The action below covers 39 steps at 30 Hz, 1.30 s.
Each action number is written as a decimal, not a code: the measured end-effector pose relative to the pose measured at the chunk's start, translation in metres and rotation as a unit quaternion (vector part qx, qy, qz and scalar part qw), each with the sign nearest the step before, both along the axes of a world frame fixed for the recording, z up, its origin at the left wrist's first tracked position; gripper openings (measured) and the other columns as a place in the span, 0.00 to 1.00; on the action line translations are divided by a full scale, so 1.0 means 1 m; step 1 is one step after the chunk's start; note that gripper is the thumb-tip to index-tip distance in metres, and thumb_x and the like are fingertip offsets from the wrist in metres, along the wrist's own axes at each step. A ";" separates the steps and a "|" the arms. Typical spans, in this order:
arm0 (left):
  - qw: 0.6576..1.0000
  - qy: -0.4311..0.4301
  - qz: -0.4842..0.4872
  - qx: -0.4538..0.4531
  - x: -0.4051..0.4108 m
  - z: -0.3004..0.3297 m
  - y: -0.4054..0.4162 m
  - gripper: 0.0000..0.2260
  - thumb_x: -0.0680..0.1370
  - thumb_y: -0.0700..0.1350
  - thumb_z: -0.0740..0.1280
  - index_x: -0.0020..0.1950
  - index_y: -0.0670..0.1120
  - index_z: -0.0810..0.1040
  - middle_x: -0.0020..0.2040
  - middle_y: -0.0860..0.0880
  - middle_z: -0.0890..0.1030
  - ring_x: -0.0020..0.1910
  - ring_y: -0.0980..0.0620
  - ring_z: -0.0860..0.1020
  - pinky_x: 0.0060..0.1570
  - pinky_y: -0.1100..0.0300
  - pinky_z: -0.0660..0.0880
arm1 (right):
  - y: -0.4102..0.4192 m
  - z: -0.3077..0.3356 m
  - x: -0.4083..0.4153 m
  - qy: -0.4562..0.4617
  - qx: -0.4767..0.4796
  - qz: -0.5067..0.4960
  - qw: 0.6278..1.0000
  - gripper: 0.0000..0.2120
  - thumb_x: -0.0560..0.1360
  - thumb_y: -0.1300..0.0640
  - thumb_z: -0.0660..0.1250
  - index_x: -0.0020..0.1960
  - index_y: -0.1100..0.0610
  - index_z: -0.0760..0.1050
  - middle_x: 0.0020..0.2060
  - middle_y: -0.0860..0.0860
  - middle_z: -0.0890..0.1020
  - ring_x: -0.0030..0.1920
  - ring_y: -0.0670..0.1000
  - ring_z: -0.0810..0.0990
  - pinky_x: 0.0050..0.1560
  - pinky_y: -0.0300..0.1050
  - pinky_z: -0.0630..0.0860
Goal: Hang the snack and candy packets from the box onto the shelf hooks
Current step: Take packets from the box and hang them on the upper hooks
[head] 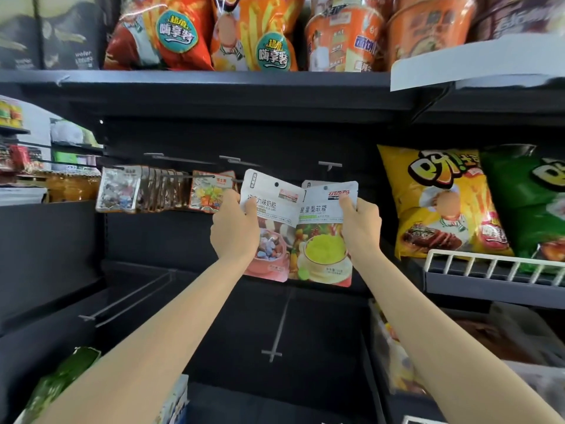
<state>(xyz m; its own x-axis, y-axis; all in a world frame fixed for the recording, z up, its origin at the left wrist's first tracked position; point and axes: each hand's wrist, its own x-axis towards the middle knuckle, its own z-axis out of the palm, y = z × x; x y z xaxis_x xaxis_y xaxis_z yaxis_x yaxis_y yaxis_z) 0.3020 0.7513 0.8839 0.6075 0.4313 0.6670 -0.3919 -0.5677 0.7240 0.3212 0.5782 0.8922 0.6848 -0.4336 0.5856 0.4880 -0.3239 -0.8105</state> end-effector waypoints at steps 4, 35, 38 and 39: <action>1.000 -0.009 0.021 0.015 0.004 0.005 -0.001 0.10 0.82 0.49 0.57 0.55 0.43 0.69 0.45 0.51 0.72 0.42 0.51 0.73 0.41 0.56 0.70 | -0.003 0.002 0.006 -0.036 -0.076 -0.057 0.995 0.09 0.80 0.54 0.60 0.45 0.58 0.71 0.34 0.54 0.76 0.28 0.47 0.68 0.28 0.40 0.62; 0.983 -0.072 -0.163 -0.042 0.009 -0.002 -0.018 0.07 0.80 0.46 0.61 0.48 0.42 0.70 0.41 0.55 0.76 0.38 0.60 0.76 0.33 0.71 0.72 | -0.004 -0.012 -0.004 -0.181 -0.131 0.067 0.972 0.14 0.80 0.53 0.59 0.64 0.42 0.66 0.51 0.45 0.78 0.51 0.41 0.78 0.49 0.37 0.77; 0.974 -0.074 -0.199 -0.080 0.007 0.003 -0.039 0.05 0.80 0.44 0.62 0.51 0.43 0.69 0.41 0.56 0.76 0.38 0.60 0.76 0.33 0.75 0.72 | -0.003 -0.010 -0.009 -0.155 -0.188 0.112 0.963 0.19 0.80 0.52 0.61 0.68 0.39 0.65 0.59 0.43 0.77 0.57 0.40 0.76 0.55 0.37 0.76; 0.970 -0.076 -0.214 -0.083 0.006 0.004 -0.045 0.06 0.80 0.42 0.62 0.54 0.44 0.67 0.41 0.56 0.75 0.37 0.61 0.77 0.33 0.75 0.72 | -0.004 -0.008 -0.008 -0.149 -0.189 0.093 0.966 0.19 0.79 0.55 0.62 0.68 0.41 0.67 0.59 0.43 0.76 0.56 0.37 0.75 0.54 0.32 0.74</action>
<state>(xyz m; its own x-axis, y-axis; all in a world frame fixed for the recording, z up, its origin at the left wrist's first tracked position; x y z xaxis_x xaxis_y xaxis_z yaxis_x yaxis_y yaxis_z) 0.3079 0.7060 0.8884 0.6555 0.2702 0.7052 -0.6751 -0.2088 0.7075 0.3133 0.5746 0.8843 0.5068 -0.0372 0.8613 0.7593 -0.4537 -0.4664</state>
